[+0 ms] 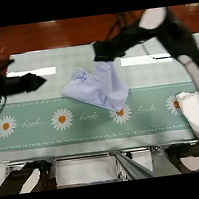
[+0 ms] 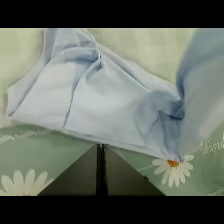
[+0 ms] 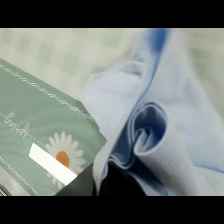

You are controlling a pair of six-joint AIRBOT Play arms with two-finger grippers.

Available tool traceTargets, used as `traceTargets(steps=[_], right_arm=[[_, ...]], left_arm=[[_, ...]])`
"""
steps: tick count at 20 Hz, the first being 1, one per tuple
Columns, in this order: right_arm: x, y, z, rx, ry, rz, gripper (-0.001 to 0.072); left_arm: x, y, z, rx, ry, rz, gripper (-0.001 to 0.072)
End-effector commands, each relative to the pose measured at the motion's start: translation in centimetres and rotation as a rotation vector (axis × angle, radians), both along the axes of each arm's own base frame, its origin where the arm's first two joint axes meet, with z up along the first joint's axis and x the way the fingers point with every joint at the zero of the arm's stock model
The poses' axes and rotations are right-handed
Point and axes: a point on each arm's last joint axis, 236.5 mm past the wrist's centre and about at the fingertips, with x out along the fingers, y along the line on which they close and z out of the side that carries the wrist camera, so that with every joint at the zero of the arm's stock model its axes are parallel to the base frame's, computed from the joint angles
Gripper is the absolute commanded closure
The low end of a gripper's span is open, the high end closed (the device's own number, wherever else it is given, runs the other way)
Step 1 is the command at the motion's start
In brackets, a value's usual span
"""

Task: Fold the shirts.

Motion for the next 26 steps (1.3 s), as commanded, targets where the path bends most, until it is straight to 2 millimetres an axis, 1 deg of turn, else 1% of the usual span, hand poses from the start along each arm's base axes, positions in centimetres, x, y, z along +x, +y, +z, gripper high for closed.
traceTargets(steps=[1, 2, 4, 6, 7, 8, 9, 10, 11, 12, 13, 14, 15, 16, 17, 18, 19, 20, 21, 22, 23, 24, 25, 26], right_arm=[[1.3, 7.6, -5.3, 0.015, 0.068, 0.079, 0.0694], [1.1, 9.0, -6.9, 0.031, 0.101, 0.092, 0.0694], [0.6, 10.7, -9.4, 0.07, 0.178, 0.095, 0.0694], [0.1, 11.6, -11.3, 0.089, 0.236, 0.098, 0.0693], [-0.1, 12.0, -11.6, 0.102, 0.248, 0.106, 0.0659], [-0.1, 12.3, -11.9, 0.106, 0.249, 0.105, 0.041], [0.0, 12.3, -11.8, 0.107, 0.227, 0.116, 0.0093], [0.5, 11.9, -11.3, 0.111, 0.194, 0.131, 0.0081], [1.3, 10.9, -10.3, 0.12, 0.18, 0.119, 0.0081], [2.4, 9.1, -8.7, 0.133, 0.172, 0.098, 0.0081], [3.7, 6.2, -6.4, 0.145, 0.161, 0.076, 0.0082], [4.5, 2.6, -4.1, 0.143, 0.156, 0.055, 0.0082], [4.6, -1.9, -1.6, 0.128, 0.159, 0.043, 0.0082], [4.0, -6.6, 0.7, 0.091, 0.149, 0.042, 0.0082], [3.1, -11.0, 2.0, 0.017, 0.133, 0.017, 0.0082], [2.2, -16.3, 2.3, -0.117, 0.11, -0.048, 0.0082], [1.1, -21.1, 2.1, -0.248, 0.099, -0.138, 0.0081], [-0.4, -24.8, 1.5, -0.323, 0.091, -0.243, 0.0081], [-1.7, -26.6, 0.6, -0.317, 0.078, -0.343, 0.0081], [-3.1, -27.4, -1.1, -0.27, 0.068, -0.448, 0.0081], [-4.8, -27.5, -3.6, -0.202, 0.068, -0.565, 0.0081], [-6.7, -27.0, -6.7, -0.115, 0.097, -0.684, 0.0082], [-8.5, -25.5, -9.8, 0.007, 0.157, -0.782, 0.0083], [-9.9, -23.6, -12.2, 0.121, 0.222, -0.839, 0.0083]], left_arm=[[-5.6, -0.7, -5.8, -0.109, 0.046, 0.069, 0.0681], [-6.5, -0.9, -7.1, -0.127, 0.079, 0.072, 0.0681], [-7.5, -1.1, -9.2, -0.14, 0.133, 0.077, 0.0681], [-7.0, -0.8, -9.6, -0.138, 0.129, 0.102, 0.0681], [-6.4, -0.5, -9.6, -0.136, 0.112, 0.123, 0.0681], [-5.8, -0.1, -9.5, -0.134, 0.094, 0.143, 0.0681], [-5.2, 0.2, -9.5, -0.131, 0.082, 0.162, 0.068], [-4.9, 0.4, -9.6, -0.13, 0.078, 0.173, 0.0681], [-4.6, 0.5, -9.8, -0.128, 0.079, 0.182, 0.0681], [-4.5, 0.6, -10.0, -0.127, 0.086, 0.186, 0.068], [-4.5, 0.6, -10.3, -0.125, 0.096, 0.187, 0.068], [-4.5, 0.6, -10.6, -0.122, 0.103, 0.184, 0.068], [-4.6, 0.6, -10.7, -0.122, 0.109, 0.182, 0.068], [-4.6, 0.6, -10.7, -0.122, 0.109, 0.182, 0.068], [-4.6, 0.6, -10.7, -0.122, 0.109, 0.183, 0.068], [-4.6, 0.6, -10.7, -0.122, 0.109, 0.183, 0.068], [-4.6, 0.6, -10.7, -0.122, 0.109, 0.183, 0.068], [-4.5, 0.6, -10.7, -0.122, 0.108, 0.183, 0.068], [-4.6, 0.6, -10.7, -0.122, 0.109, 0.183, 0.068], [-4.6, 0.6, -10.7, -0.122, 0.109, 0.183, 0.068], [-4.6, 0.6, -10.7, -0.122, 0.11, 0.182, 0.068], [-4.6, 0.6, -10.7, -0.122, 0.109, 0.183, 0.068], [-4.6, 0.6, -10.7, -0.122, 0.11, 0.182, 0.068], [-4.6, 0.6, -10.7, -0.122, 0.109, 0.183, 0.068]])
